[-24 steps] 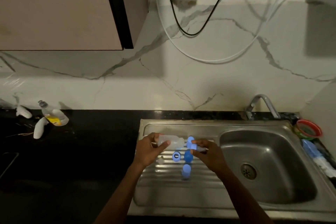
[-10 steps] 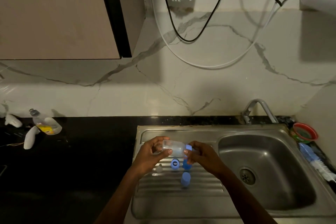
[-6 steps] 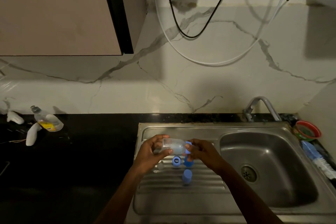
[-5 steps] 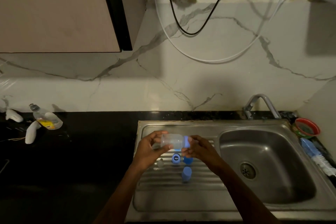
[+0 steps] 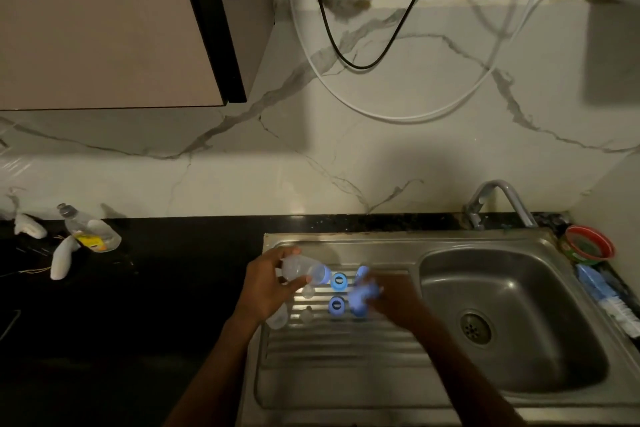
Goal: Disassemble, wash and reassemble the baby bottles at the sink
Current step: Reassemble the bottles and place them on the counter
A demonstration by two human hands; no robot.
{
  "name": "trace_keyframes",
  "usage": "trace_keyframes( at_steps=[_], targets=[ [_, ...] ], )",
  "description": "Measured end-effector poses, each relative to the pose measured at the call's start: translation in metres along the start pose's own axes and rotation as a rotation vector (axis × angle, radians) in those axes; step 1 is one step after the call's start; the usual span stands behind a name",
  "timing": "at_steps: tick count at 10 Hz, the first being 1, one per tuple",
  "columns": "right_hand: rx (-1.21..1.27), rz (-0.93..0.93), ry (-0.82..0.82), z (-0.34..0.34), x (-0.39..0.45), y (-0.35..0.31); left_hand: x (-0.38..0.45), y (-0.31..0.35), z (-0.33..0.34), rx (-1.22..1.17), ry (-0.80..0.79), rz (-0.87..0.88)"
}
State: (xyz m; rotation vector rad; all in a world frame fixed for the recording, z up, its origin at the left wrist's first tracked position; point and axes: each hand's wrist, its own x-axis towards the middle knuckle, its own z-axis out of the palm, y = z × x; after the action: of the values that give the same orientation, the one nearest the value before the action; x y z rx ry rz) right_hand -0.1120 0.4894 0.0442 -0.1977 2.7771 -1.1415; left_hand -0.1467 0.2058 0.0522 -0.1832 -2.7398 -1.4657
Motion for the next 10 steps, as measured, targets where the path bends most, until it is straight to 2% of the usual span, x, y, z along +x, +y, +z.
trace_keyframes(
  at_steps=[1, 2, 3, 4, 5, 6, 7, 8, 9, 10],
  targets=[
    [0.884, -0.099, 0.181, -0.092, 0.006, -0.043, 0.004, 0.007, -0.013, -0.040, 0.056, -0.006],
    [1.708, -0.245, -0.002, -0.119, -0.003, -0.046, 0.005, 0.017, -0.017, -0.179, 0.104, -0.007],
    [0.469, -0.054, 0.130, -0.091, -0.006, 0.000, 0.005, 0.007, -0.015, -0.084, 0.106, 0.060],
    [-0.346, -0.060, -0.040, -0.068, -0.010, 0.029, 0.008, 0.001, -0.012, 0.276, -0.115, 0.134],
    [-0.066, -0.256, 0.172, -0.094, -0.001, -0.009, 0.017, 0.033, -0.026, 0.192, 0.010, 0.144],
    [0.709, -0.273, 0.318, -0.142, 0.004, -0.058, 0.020, 0.079, -0.044, -0.211, 0.145, 0.190],
    [1.574, -0.451, 0.024, -0.151, -0.006, -0.067, 0.019, 0.086, -0.039, -0.673, 0.173, 0.144],
    [0.619, -0.198, 0.104, -0.111, -0.008, -0.012, 0.003, 0.034, -0.027, -0.285, 0.107, 0.132],
    [-0.438, -0.181, -0.080, -0.072, -0.007, 0.043, -0.009, -0.001, -0.015, 0.218, -0.082, 0.121],
    [-0.171, -0.256, 0.108, -0.095, -0.005, -0.006, -0.007, 0.022, -0.017, 0.116, 0.028, 0.096]
  ],
)
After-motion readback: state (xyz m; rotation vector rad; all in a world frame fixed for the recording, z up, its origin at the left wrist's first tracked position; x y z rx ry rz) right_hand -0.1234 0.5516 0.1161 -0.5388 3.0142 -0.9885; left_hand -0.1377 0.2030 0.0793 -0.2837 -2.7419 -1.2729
